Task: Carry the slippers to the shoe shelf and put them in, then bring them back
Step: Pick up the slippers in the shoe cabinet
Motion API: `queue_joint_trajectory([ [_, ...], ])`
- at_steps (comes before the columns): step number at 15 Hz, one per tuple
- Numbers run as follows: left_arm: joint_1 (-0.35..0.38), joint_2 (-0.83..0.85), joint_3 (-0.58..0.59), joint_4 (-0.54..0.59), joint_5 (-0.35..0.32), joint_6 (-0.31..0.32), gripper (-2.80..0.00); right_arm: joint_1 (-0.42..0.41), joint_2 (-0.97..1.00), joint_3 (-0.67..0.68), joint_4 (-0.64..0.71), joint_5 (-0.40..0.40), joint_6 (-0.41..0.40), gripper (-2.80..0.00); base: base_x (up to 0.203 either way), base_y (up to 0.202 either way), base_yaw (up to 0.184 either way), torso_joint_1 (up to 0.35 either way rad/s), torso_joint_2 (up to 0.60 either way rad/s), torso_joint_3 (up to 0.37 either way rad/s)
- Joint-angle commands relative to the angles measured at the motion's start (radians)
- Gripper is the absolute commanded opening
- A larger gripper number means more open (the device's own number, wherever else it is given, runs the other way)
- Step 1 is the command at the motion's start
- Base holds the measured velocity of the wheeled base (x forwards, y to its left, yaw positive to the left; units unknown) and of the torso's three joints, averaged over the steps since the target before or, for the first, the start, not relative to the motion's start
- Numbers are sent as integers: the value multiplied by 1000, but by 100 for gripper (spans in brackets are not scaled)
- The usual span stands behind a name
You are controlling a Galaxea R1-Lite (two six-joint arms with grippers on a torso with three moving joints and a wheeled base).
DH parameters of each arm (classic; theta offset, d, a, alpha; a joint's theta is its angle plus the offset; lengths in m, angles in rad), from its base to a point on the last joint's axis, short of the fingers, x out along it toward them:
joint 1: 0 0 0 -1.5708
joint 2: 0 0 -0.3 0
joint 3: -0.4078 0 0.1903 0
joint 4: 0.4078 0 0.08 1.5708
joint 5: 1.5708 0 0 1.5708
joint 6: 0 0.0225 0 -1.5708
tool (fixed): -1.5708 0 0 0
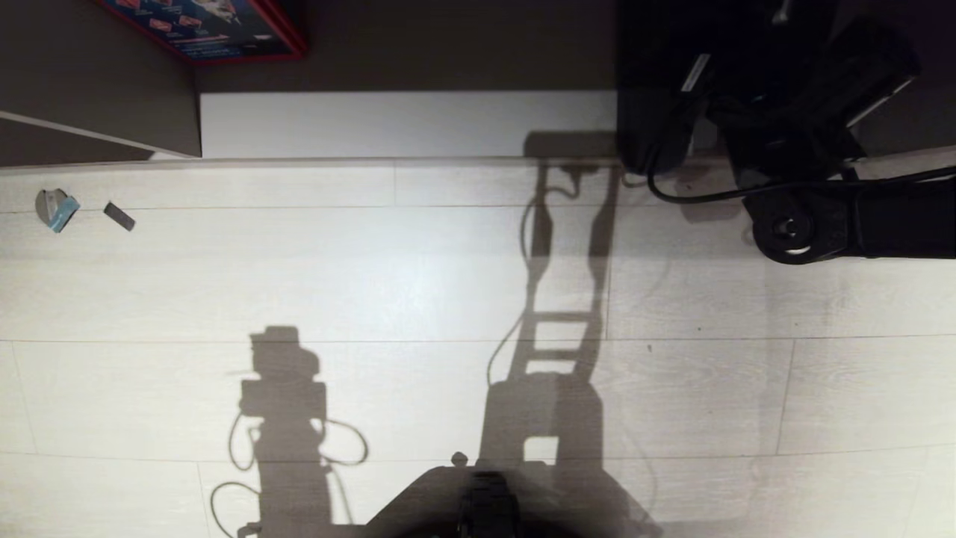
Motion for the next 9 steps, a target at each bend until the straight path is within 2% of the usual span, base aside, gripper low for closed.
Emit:
queue_joint_trajectory([
  [1, 0, -1, 0, 0, 0, 0, -280, 0, 79, -91, -5, -5, 12, -280, 0, 0, 0, 0, 0, 0],
  [5, 0, -1, 0, 0, 0, 0, -280, 1, 109, -130, -6, -3, 14, -280, 0, 0, 0, 0, 0, 0],
  [9, 0, 0, 0, 0, 0, 0, -280, 2, 45, -113, 0, -1, 14, -280, 0, 0, 0, 0, 0, 0],
])
